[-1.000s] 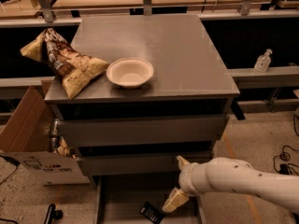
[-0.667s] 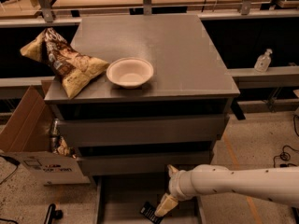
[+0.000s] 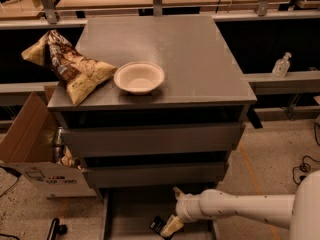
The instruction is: Pick rxbar blueberry from bottom drawer and place on counter
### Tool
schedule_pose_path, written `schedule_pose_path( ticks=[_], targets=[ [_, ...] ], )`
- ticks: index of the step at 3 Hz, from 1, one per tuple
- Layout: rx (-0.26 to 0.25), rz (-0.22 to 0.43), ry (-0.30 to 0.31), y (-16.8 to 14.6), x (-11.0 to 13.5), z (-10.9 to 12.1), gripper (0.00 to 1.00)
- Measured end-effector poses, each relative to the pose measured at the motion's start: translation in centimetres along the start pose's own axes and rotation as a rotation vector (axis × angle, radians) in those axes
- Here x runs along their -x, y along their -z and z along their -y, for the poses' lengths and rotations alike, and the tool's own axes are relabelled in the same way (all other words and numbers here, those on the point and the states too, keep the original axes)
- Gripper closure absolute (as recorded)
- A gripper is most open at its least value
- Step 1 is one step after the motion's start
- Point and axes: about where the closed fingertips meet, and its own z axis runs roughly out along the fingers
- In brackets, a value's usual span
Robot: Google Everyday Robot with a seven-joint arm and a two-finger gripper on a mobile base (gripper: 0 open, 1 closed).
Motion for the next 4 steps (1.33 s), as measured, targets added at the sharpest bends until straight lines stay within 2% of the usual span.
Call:
schedule_pose_path(
  ticks=[1,2,3,4],
  targets=[
    [0.029,0.016,-0.045,-2.5,-2.2,-1.6,0.0],
    [0.033,0.01,-0.053,-3.1,-2.4,-1.6,0.0],
    [0.06,-0.01,-0.067,-6.0,-4.0,-1.5,0.0],
    [0.06,0.005,-0.06,-10.7,-6.5,-1.3,0.0]
  ],
)
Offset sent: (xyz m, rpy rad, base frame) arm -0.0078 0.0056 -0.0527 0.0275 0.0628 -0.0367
